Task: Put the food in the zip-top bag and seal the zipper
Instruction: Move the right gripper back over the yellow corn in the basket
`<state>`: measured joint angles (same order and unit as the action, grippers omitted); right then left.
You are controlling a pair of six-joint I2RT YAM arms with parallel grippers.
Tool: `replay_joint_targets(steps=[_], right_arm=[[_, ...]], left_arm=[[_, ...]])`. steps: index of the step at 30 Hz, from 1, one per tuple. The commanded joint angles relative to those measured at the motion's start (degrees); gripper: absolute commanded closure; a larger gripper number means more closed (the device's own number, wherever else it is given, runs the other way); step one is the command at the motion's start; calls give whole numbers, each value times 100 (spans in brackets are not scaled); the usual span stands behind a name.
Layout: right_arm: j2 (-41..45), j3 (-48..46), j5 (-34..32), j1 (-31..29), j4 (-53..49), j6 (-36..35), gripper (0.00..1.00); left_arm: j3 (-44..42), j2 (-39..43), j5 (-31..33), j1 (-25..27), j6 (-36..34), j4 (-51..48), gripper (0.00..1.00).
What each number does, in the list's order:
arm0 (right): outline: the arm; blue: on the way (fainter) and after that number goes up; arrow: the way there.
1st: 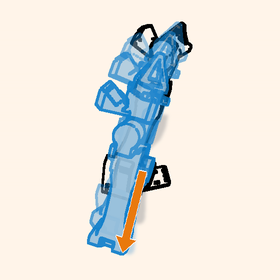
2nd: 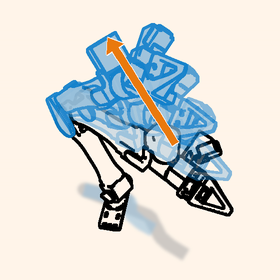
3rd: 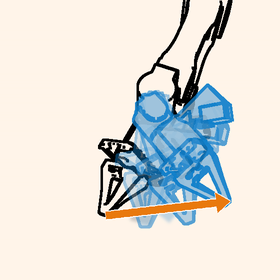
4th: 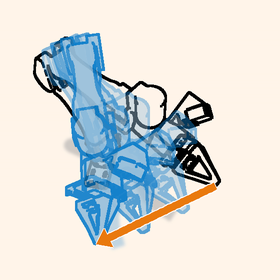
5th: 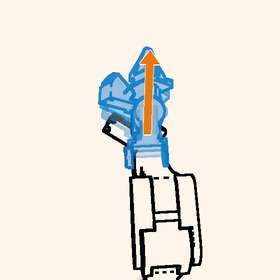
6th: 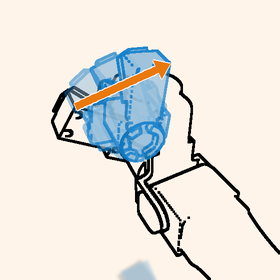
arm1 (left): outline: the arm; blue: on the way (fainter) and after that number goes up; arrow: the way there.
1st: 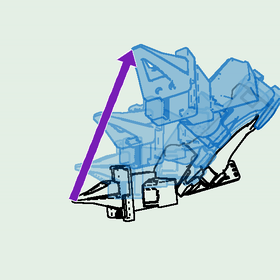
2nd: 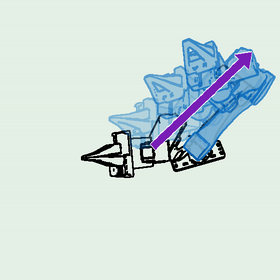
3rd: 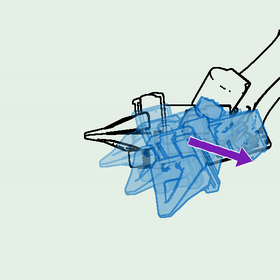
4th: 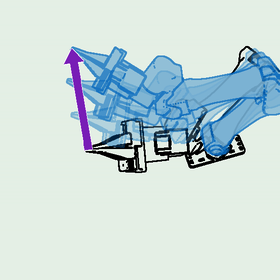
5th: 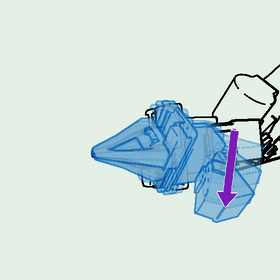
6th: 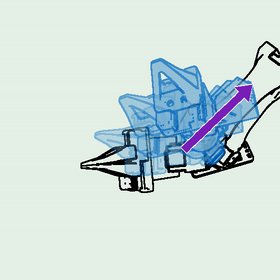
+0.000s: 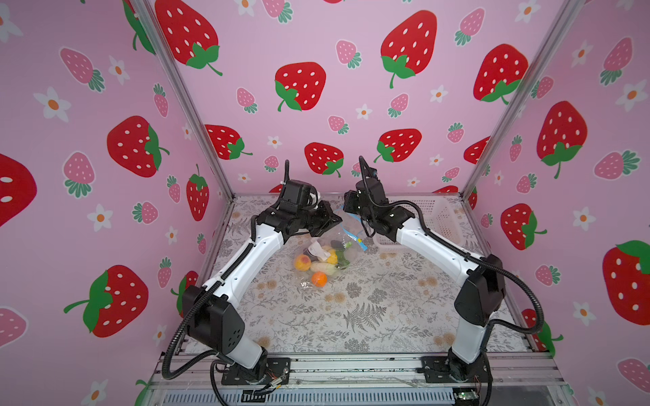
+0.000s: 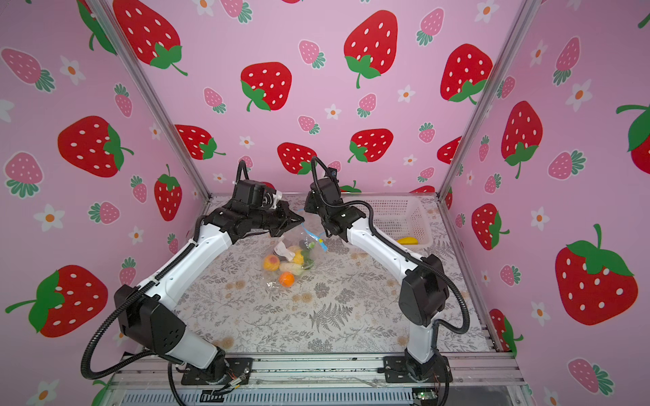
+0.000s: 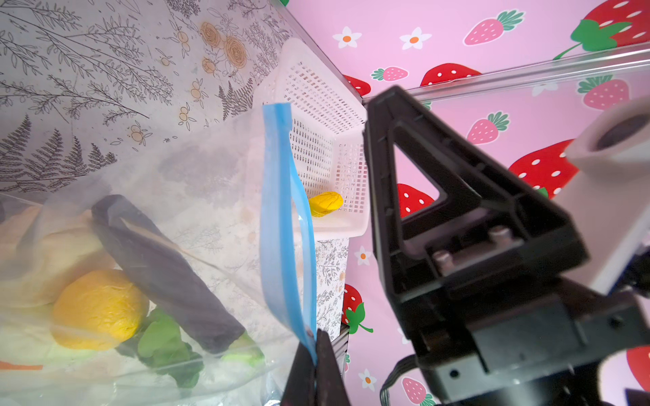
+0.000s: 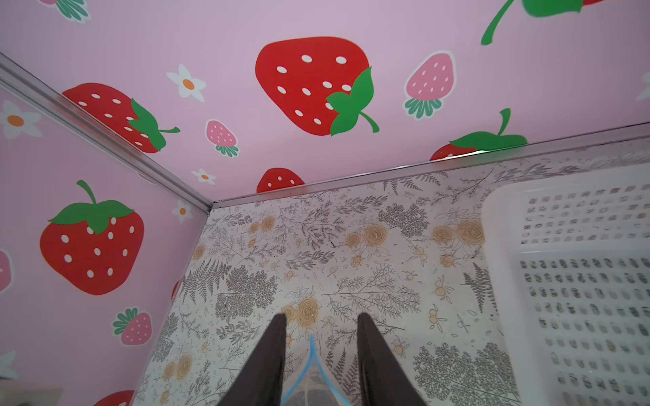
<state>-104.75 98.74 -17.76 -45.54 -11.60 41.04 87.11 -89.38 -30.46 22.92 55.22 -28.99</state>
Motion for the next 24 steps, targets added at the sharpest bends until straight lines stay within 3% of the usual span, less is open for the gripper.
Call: replay_joint_targets(steps=[1,7,14,24], right_arm=[[497,-295,-520,251,166,-389,63],[527,-463,-748,968,-417,-67,63],[368,-456,-855,1695,-1323,569,54],[228,-1138,-366,2793,-1409,1077,51]], left_arm=[[0,203,-70,-44,-97,52,100],[-102,245,-122,-42,-89,138,100],[-243,317,-145,-42,-55,223,100],[-261,351,-160,-42,-62,197,100]])
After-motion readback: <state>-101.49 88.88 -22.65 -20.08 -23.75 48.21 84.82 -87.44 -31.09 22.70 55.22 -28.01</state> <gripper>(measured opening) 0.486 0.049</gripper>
